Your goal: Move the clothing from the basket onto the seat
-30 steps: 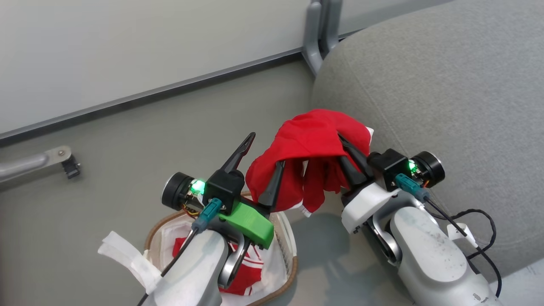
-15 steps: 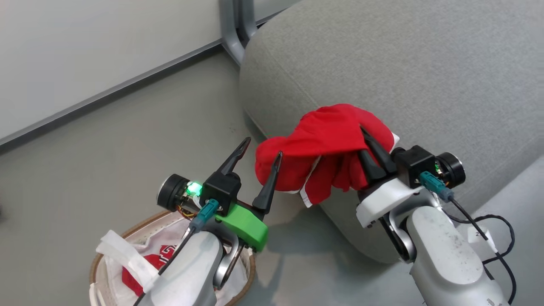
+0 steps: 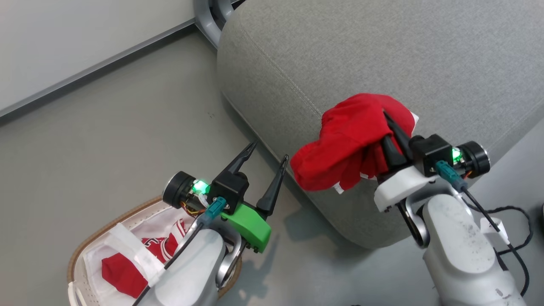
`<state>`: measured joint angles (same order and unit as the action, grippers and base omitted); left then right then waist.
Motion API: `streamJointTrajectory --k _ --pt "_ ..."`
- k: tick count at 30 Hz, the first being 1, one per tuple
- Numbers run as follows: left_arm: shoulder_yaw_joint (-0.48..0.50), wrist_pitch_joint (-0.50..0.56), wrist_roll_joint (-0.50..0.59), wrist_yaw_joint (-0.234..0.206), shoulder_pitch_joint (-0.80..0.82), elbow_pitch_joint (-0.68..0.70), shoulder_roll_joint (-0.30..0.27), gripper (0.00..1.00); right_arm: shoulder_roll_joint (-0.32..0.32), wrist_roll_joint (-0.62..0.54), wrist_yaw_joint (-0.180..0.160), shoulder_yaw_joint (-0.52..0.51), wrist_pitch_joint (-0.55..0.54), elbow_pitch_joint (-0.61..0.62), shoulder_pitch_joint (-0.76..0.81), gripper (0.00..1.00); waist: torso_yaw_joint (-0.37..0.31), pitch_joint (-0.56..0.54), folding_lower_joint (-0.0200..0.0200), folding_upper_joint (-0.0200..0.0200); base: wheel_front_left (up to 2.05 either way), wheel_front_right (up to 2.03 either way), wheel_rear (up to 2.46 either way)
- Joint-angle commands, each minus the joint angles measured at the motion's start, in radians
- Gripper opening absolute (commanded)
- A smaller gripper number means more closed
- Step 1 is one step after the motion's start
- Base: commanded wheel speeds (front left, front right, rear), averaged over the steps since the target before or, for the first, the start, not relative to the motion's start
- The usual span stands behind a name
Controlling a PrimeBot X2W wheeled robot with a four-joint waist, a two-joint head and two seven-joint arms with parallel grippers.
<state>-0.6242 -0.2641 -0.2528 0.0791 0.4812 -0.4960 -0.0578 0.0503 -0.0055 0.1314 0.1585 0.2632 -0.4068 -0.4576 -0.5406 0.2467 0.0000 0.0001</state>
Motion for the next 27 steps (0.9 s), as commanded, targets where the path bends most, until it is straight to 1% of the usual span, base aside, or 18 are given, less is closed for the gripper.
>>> streamJointTrajectory --k 1,6,10,19,23,27 --pt "0.005 0.000 0.008 0.001 0.001 -0.007 -0.015 1.00 0.006 -0.024 -0.001 -0.008 0.002 -0.011 -0.032 0.00 -0.001 0.020 0.0000 -0.0001 0.00 0.00 0.00" --pt "0.014 0.000 0.023 -0.009 -0.008 -0.011 -0.039 1.00 0.039 -0.068 -0.001 -0.023 0.002 -0.059 -0.143 0.00 -0.002 0.064 0.0000 -0.0001 0.00 0.00 0.00" --pt "0.024 0.000 0.030 -0.021 -0.006 -0.005 -0.060 1.00 0.071 -0.088 -0.001 -0.054 0.002 -0.107 -0.248 0.00 0.004 0.112 0.0000 -0.0001 0.00 0.00 0.00" --pt "0.013 0.012 0.051 -0.017 0.055 0.013 -0.093 1.00 0.155 -0.162 -0.001 -0.173 0.002 -0.219 -0.446 0.00 0.074 0.242 0.0000 -0.0001 0.00 0.00 0.00" --pt "0.011 0.013 0.057 -0.022 0.083 0.034 -0.108 1.00 0.189 -0.198 -0.001 -0.220 0.002 -0.251 -0.520 0.00 0.106 0.302 0.0000 -0.0001 0.00 0.00 0.00" --pt "0.010 0.022 0.062 -0.027 0.102 0.052 -0.114 1.00 0.209 -0.232 -0.001 -0.281 0.002 -0.273 -0.580 0.00 0.128 0.359 0.0000 -0.0001 0.00 0.00 0.00"
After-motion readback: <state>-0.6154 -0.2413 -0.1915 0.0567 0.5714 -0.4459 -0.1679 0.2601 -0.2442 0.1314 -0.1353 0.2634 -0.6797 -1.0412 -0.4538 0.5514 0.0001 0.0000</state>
